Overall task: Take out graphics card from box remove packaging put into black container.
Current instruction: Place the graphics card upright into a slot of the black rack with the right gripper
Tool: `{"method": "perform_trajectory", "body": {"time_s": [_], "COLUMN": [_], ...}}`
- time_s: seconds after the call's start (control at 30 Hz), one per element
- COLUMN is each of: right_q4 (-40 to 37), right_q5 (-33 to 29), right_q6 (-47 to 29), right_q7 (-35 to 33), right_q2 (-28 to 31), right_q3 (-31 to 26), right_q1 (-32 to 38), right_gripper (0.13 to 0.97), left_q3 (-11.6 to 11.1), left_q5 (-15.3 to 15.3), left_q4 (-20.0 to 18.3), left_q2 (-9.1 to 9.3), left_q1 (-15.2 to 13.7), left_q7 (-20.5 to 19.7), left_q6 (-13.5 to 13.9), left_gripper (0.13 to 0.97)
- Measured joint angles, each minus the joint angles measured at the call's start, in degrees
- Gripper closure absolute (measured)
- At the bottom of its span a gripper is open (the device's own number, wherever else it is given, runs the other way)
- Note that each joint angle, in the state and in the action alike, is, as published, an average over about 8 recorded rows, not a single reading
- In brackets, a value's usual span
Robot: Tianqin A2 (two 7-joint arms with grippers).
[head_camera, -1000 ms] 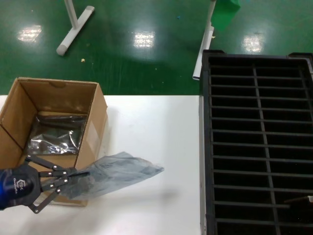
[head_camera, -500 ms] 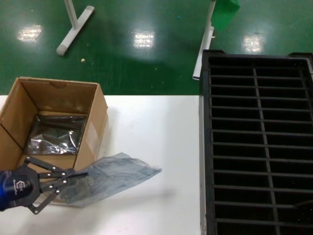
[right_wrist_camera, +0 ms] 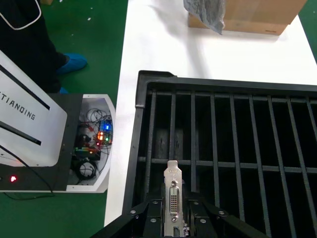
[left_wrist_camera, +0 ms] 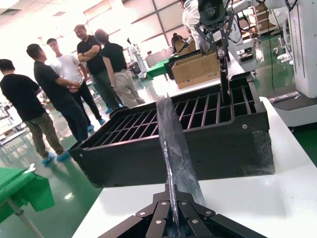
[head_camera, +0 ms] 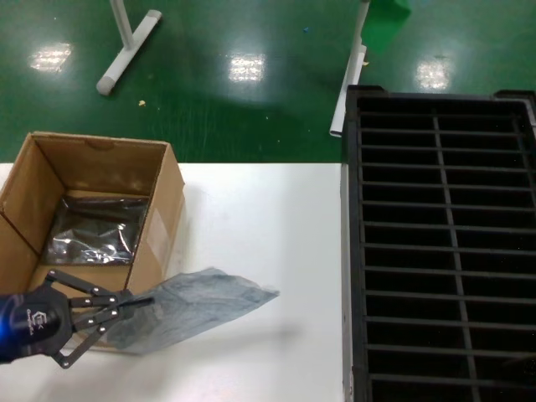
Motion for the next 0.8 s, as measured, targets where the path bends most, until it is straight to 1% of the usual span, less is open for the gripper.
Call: {"method": "perform_trajectory", "body": {"time_s": [0.13,0.27,0.8], "right_q4": [-0.9,-2.0,-4.1], "right_q5": [-0.7,-1.3,-2.1], "right_q6": [0.0,0.0,0.0], "right_q7": [-0.7,-1.3,-2.7], "right_q2": [-0.9,-1.7,-3.2], "right_q3": [0.0,-0.3,0.5], "right_q1": [0.0,0.3,-0.5], "right_gripper": [0.895,0.895,0.895], "left_q3": [0.7,0.8,-1.2], "left_q5": [-0.5,-0.7,0.2], "left_q4": [0.5,0.5,-1.2], "left_q2": [-0.19,-0.33,-0.17], "left_q1": [-0.1,0.0,1.8], "left_q7": [0.3,0.3,-0.7], "left_q6": [0.0,0.0,-0.1], "left_gripper": [0.955,0.955,0.955]}}
